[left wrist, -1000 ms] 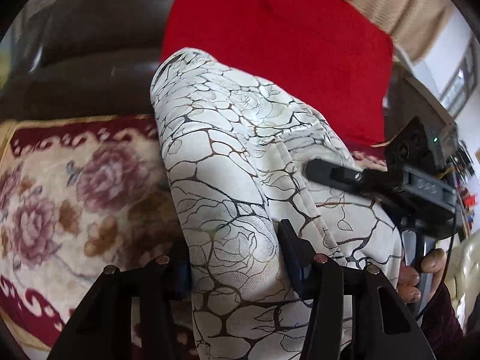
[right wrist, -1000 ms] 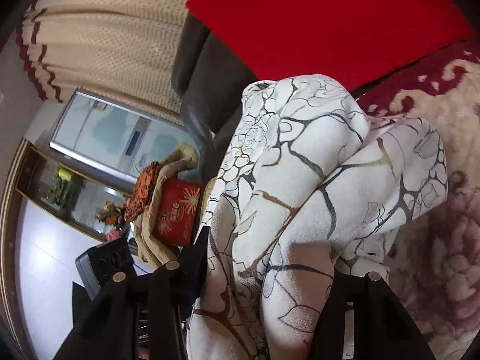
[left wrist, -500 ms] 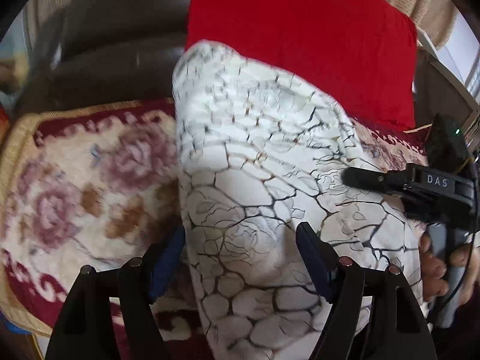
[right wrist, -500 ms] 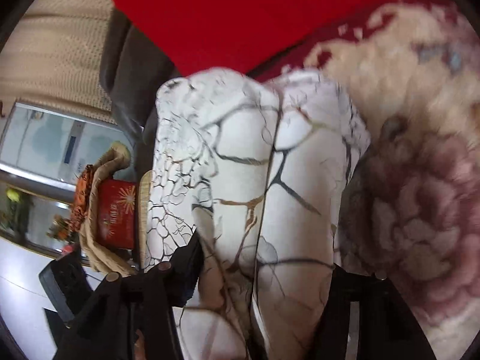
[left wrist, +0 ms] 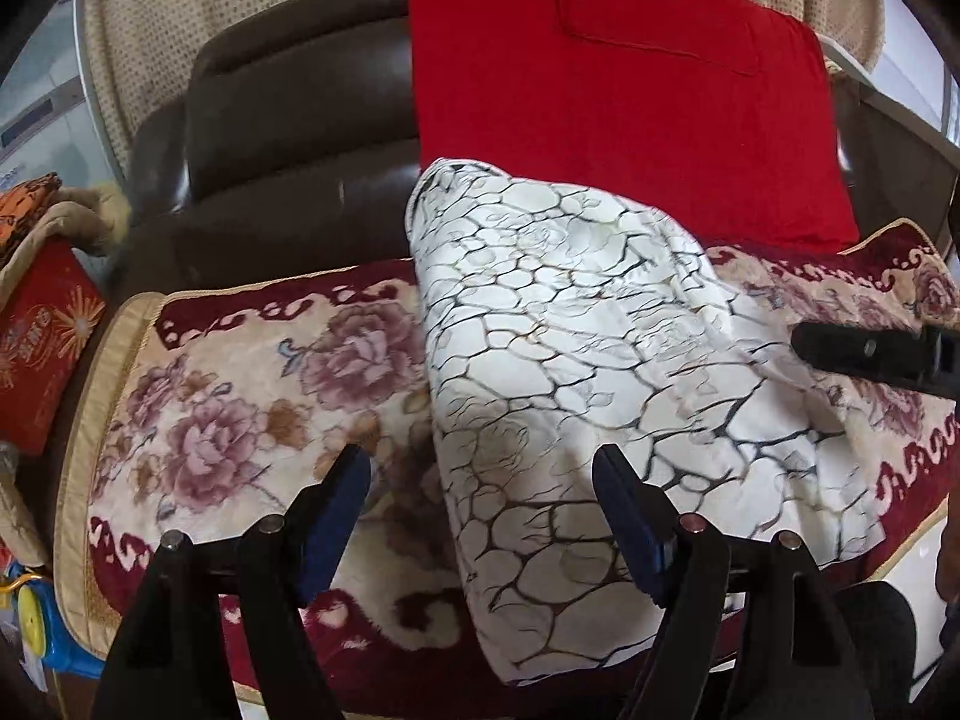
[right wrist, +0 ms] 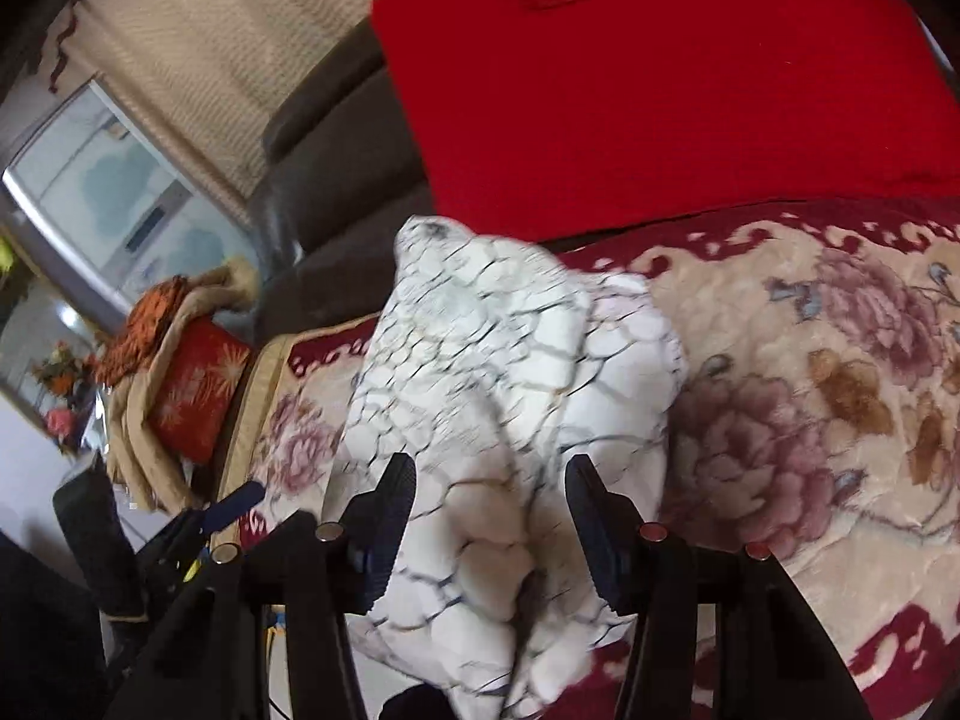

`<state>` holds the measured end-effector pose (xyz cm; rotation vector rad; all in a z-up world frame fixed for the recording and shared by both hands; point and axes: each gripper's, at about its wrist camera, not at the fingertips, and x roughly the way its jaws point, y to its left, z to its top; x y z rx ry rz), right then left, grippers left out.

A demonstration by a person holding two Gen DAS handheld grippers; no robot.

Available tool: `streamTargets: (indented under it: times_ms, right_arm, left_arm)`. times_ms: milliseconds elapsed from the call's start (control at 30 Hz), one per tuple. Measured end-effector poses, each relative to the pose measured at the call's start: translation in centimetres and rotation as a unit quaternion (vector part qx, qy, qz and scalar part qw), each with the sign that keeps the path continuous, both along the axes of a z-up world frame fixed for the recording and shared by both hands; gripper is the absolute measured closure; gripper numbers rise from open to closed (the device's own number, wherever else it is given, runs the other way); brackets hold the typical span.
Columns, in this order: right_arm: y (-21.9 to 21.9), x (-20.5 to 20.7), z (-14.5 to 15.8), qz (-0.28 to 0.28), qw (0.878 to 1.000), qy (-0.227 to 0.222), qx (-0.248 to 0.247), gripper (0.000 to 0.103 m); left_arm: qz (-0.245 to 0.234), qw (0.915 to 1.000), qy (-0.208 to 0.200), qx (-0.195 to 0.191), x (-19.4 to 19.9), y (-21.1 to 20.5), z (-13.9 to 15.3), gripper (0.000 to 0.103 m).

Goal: Fold large clothes

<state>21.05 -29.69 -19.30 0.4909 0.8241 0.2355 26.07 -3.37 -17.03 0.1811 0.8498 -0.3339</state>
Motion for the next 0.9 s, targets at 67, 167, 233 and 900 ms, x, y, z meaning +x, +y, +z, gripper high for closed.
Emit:
streamTargets:
  times_ms: [67,167,233,900]
  right_arm:
    - [1.3,0.9,-1.3,0.005,1.000,0.022,-0.017,0.050]
    - [1.5,2.8,-4.9,-0.008,0.996,0.082,-0.033,0.050]
    - [1.1,3.6,-7.0,-0.019,0.994,0.103,-0.035,0.050]
    - [1.6,-7.7,6.4,-0.055,0.995,-0.047,-0.075,0.028]
  left_arm:
    - [0.008,0.9999,0.010,0.003,0.6,0.1,-1.0,0.026]
    - [0.015,0.9995,0.024,0.014,1.5,-0.1,-2.9,0.026]
    - [0.017,0.9992,0.036,0.006,1.9,-0.3,-4.1,0.025]
    - [0.078,0.9908,-0.106,0.029,-7.2,1.9,8.0,0.009]
